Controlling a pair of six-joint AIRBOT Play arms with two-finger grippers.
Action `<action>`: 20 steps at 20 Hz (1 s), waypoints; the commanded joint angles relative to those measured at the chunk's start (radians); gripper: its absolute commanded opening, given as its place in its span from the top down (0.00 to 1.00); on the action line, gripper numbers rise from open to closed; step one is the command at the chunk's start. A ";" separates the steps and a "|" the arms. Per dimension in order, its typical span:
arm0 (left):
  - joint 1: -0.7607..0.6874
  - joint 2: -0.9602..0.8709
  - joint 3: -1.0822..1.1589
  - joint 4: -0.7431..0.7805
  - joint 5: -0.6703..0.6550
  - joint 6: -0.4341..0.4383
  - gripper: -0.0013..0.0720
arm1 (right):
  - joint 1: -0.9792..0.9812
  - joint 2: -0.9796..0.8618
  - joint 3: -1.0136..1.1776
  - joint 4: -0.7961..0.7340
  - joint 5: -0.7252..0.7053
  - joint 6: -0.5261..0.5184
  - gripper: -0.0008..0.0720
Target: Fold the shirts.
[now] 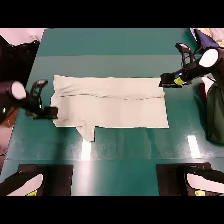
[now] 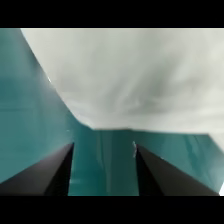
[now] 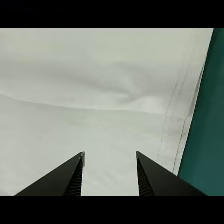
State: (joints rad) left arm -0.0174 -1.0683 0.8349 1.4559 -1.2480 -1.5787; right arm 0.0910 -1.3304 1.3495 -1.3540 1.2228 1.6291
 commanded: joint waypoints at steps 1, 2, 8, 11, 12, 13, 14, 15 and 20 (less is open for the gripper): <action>0.001 0.131 -0.192 -0.023 0.107 -0.058 0.36 | 0.000 0.050 -0.055 0.002 -0.024 0.001 0.46; 0.001 0.131 -0.201 -0.023 0.144 -0.081 0.36 | 0.000 0.051 -0.053 0.005 -0.017 0.001 0.46; 0.006 0.125 -0.204 -0.022 0.260 -0.143 0.36 | 0.000 0.052 -0.051 0.080 -0.008 0.000 0.46; 0.006 0.125 -0.204 -0.022 0.280 -0.154 0.36 | 0.000 0.052 -0.051 0.080 -0.007 0.000 0.46; 0.006 0.123 -0.205 -0.022 0.280 -0.154 0.36 | 0.000 0.052 -0.051 0.080 -0.005 0.000 0.46; 0.006 0.115 -0.207 -0.022 0.276 -0.154 0.36 | 0.000 0.052 -0.051 0.079 -0.002 0.000 0.46; 0.006 0.097 -0.206 -0.022 0.264 -0.154 0.36 | 0.000 0.052 -0.051 0.079 0.001 0.000 0.46; 0.006 0.075 -0.206 -0.024 0.251 -0.154 0.36 | 0.000 0.052 -0.051 0.079 0.006 0.000 0.46; 0.006 0.024 -0.206 -0.024 0.282 -0.180 0.36 | 0.000 0.052 -0.051 0.079 0.027 0.000 0.46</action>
State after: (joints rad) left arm -0.0124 -1.0206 0.6289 1.4315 -0.9791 -1.7462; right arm 0.0910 -1.2789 1.2991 -1.2762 1.2366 1.6287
